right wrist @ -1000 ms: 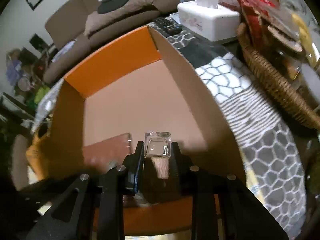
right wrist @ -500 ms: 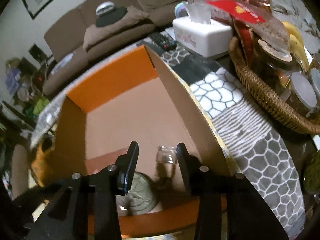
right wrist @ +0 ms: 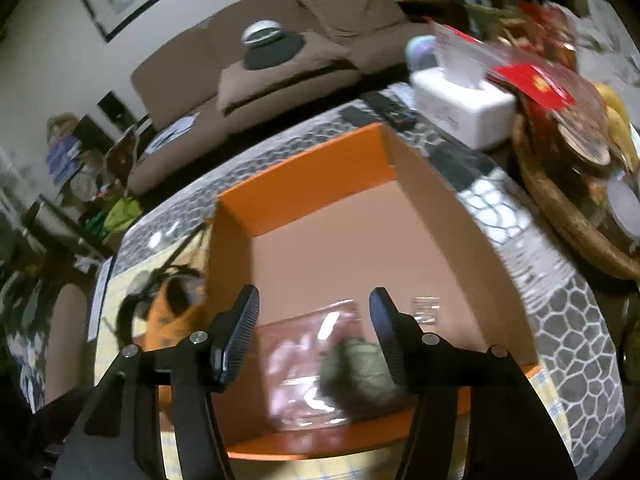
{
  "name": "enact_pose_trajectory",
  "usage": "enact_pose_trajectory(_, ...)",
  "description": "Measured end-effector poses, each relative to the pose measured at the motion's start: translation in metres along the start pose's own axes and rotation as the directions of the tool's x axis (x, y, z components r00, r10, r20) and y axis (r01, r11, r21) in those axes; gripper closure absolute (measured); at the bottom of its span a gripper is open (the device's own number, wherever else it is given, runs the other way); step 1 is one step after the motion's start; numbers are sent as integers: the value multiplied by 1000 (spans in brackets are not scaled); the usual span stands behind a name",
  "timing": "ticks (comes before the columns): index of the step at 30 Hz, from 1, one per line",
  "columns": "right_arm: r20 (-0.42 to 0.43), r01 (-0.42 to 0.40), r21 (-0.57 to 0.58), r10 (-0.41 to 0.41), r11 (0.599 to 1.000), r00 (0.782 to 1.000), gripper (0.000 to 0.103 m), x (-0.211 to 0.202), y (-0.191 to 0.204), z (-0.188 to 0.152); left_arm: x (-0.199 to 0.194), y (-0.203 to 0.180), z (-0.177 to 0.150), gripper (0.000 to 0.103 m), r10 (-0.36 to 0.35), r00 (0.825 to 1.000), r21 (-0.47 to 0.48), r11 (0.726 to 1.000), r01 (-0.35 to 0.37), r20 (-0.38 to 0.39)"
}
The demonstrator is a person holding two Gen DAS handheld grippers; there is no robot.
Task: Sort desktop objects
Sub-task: 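Lower the medallion and glass cube into the orange box, opening both grippers, then withdraw both grippers from the box back over the table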
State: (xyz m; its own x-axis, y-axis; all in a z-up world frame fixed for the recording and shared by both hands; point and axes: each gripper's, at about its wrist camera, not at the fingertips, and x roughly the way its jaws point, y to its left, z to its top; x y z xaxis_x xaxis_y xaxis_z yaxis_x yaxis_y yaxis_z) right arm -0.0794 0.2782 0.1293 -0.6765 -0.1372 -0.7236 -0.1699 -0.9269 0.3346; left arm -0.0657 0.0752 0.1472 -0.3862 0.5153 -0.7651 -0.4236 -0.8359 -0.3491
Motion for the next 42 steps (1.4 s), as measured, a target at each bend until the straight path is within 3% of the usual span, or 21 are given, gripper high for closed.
enact_pose_trajectory(4,-1,-58,-44,58,997,998,24,-2,37,-7,-29,38,-12,6,39,999,-68,997,-36,38)
enact_pose_trajectory(9,-1,-126,-70,127,990,992,20,-1,74,-15,-52,87,-24,0,71,995,-161,985,-59,67)
enact_pose_trajectory(17,-52,-163,-187,156,969,986,17,22,138,-37,-60,148,-34,0,97,992,-251,965,-74,79)
enact_pose_trajectory(27,-114,-179,-262,154,948,981,17,54,182,-62,-40,198,-30,0,124,991,-325,940,-101,51)
enact_pose_trajectory(33,-139,-169,-363,126,916,982,17,67,202,-82,-34,227,-31,0,67,994,-419,908,-26,85)
enact_pose_trajectory(38,-162,-178,-436,118,882,980,24,79,213,-98,-27,241,-30,0,22,993,-476,879,37,117)
enact_pose_trajectory(42,-170,-182,-481,112,858,979,44,93,216,-107,-22,243,-30,0,-6,993,-490,869,65,121)
